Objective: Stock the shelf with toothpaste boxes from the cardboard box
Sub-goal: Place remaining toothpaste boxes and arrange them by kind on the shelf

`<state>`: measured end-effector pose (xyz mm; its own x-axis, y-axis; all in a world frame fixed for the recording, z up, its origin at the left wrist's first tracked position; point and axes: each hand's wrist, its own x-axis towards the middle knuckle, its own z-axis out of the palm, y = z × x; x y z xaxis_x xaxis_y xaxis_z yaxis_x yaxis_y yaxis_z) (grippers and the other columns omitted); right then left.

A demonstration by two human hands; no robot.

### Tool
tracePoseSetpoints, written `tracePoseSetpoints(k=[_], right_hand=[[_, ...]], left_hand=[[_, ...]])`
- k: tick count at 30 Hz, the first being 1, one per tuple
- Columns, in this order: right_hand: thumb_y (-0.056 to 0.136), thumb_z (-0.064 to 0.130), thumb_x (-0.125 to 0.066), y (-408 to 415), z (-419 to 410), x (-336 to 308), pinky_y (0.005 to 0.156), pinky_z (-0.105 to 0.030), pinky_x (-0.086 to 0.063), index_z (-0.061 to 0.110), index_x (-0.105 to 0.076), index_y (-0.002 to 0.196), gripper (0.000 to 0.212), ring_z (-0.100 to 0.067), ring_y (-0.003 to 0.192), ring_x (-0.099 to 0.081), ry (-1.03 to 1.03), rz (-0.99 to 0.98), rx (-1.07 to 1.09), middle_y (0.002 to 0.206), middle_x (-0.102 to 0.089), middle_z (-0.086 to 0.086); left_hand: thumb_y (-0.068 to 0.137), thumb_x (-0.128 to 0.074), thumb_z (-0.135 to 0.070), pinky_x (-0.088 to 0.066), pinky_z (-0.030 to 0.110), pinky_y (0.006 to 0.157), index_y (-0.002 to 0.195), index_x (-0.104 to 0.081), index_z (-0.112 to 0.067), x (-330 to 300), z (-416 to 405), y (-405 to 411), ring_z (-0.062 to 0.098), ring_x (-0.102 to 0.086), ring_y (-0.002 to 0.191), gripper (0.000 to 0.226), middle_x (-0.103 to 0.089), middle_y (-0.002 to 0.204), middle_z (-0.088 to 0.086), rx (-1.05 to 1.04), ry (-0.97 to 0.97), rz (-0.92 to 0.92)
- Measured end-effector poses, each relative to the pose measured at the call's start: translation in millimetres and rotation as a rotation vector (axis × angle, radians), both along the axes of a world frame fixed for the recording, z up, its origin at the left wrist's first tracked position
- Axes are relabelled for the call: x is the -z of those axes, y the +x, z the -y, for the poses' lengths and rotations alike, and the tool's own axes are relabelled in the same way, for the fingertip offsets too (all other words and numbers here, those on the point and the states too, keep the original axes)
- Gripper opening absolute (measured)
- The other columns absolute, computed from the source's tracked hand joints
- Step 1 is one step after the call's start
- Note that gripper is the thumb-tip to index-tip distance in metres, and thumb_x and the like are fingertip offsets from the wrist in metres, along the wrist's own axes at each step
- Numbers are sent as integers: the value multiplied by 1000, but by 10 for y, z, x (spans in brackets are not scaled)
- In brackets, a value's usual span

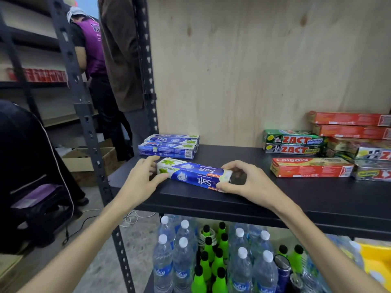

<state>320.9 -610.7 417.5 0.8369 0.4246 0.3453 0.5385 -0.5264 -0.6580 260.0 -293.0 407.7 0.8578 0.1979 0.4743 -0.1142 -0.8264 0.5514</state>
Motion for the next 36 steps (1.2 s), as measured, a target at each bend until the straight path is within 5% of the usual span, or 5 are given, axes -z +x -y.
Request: tracePoseSetpoints(k=[9, 17, 22, 31, 36], right_hand=[[64, 50, -88, -432, 9, 179, 76, -26, -52, 30, -66, 95, 43, -9, 90, -63, 244, 134, 216, 87, -71, 14], [95, 34, -62, -629, 82, 107, 84, -17, -43, 40, -71, 114, 22, -1, 102, -59, 165, 59, 1, 97, -70, 16], [96, 14, -51, -597, -83, 119, 98, -26, -44, 32, -69, 129, 42, -1, 110, -53, -8, 151, -163, 117, -69, 22], [92, 51, -68, 212, -153, 51, 112, -46, -41, 26, -33, 159, 80, -26, 132, -44, -104, 68, 180, 153, -46, -5], [91, 40, -74, 381, -546, 11, 83, -22, -48, 18, -71, 126, 42, -7, 90, -65, -37, 106, 48, 105, -76, 3]], left_hand=[[90, -71, -43, -49, 21, 96, 116, -65, -28, 11, 825, -210, -3, -63, 102, 32, -68, 107, -15, 148, -103, 63], [74, -54, -81, -36, 16, 104, 151, -41, -33, 31, 1071, -365, -8, -47, 124, 92, -47, 134, -29, 276, -62, -75], [76, -78, -58, -37, 0, 85, 129, -49, -53, -4, 1006, -390, -12, -52, 112, 61, -45, 120, -22, 294, -105, -84], [85, -77, -37, -52, 33, 98, 124, -58, -32, -119, -44, -315, 1, -62, 111, 44, -66, 119, -19, 77, 44, -57], [94, -70, -18, -45, 38, 103, 136, -58, -17, -92, -341, -109, 25, -60, 118, 44, -62, 125, 4, -109, 99, -24]])
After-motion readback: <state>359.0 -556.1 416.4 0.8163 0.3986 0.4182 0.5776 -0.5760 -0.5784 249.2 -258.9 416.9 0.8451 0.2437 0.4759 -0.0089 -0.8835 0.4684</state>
